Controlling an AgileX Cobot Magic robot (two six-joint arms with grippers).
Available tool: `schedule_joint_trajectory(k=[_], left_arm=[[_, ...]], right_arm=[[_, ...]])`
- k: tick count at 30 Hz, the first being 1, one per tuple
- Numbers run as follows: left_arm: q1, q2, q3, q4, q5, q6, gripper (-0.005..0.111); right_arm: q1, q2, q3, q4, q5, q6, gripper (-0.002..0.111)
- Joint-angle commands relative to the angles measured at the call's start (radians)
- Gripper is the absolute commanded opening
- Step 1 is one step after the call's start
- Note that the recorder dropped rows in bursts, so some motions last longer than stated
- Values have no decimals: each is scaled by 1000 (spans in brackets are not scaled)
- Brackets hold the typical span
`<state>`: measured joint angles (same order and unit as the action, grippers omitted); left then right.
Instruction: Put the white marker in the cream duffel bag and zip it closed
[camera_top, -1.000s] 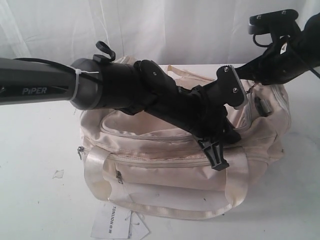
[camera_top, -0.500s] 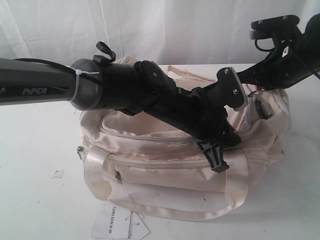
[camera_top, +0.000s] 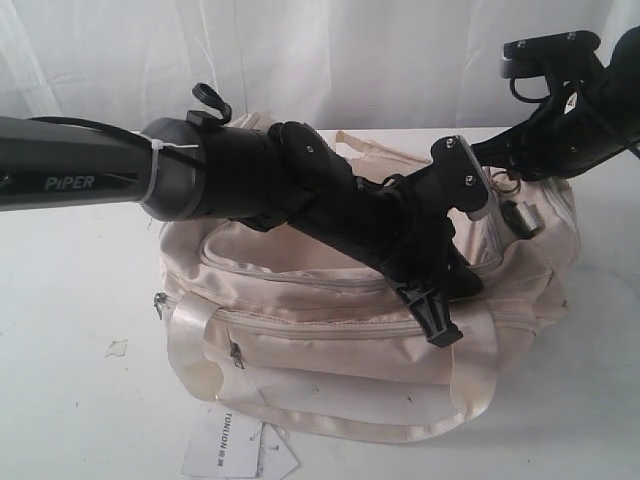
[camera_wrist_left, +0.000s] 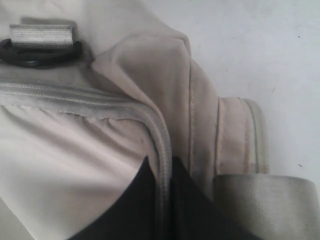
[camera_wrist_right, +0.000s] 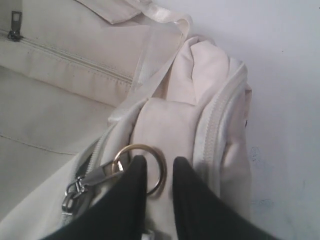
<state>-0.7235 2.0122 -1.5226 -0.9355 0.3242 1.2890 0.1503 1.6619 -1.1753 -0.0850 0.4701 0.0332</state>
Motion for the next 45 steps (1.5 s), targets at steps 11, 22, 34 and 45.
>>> schedule_joint_trajectory(k=[11, 22, 34, 45], left_arm=[[-7, 0, -7, 1, 58, -87, 37], [-7, 0, -94, 1, 32, -98, 62], [-5, -82, -102, 167, 0, -107, 47], [100, -120, -93, 283, 58, -357, 0]], right_arm=[[-11, -6, -9, 3, 1, -4, 25], [-11, -8, -9, 3, -1, -4, 42], [-11, -78, -9, -66, -1, -4, 42], [-52, -75, -9, -95, 4, 53, 0]])
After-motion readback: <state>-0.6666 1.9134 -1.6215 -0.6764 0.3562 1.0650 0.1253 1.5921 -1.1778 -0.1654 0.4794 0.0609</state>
